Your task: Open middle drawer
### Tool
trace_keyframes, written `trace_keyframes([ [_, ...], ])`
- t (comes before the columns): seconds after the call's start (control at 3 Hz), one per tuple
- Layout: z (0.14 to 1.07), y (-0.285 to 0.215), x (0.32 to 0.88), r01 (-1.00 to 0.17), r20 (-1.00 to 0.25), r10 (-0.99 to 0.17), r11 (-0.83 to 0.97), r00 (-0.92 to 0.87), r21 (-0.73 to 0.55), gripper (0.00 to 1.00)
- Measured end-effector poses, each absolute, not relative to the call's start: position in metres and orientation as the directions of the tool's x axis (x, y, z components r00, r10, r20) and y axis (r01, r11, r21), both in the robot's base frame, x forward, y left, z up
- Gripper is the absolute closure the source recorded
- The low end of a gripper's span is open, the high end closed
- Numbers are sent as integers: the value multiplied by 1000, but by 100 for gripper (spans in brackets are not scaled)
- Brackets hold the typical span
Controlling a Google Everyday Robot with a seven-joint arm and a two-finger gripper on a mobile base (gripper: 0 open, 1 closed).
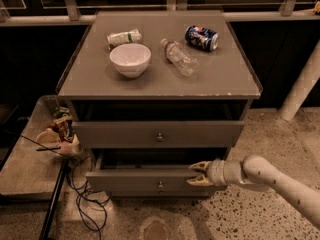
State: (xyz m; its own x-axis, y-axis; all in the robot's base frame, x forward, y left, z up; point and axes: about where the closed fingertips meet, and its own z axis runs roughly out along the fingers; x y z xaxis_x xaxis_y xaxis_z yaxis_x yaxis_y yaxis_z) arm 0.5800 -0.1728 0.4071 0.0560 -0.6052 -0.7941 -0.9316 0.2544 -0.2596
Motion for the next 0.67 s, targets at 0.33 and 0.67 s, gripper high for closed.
trace_keyframes([
  [0.33, 408, -172, 580, -932, -794, -605, 254, 56, -260, 100],
  [0.67, 408, -172, 573, -931, -796, -603, 259, 53, -259, 100],
])
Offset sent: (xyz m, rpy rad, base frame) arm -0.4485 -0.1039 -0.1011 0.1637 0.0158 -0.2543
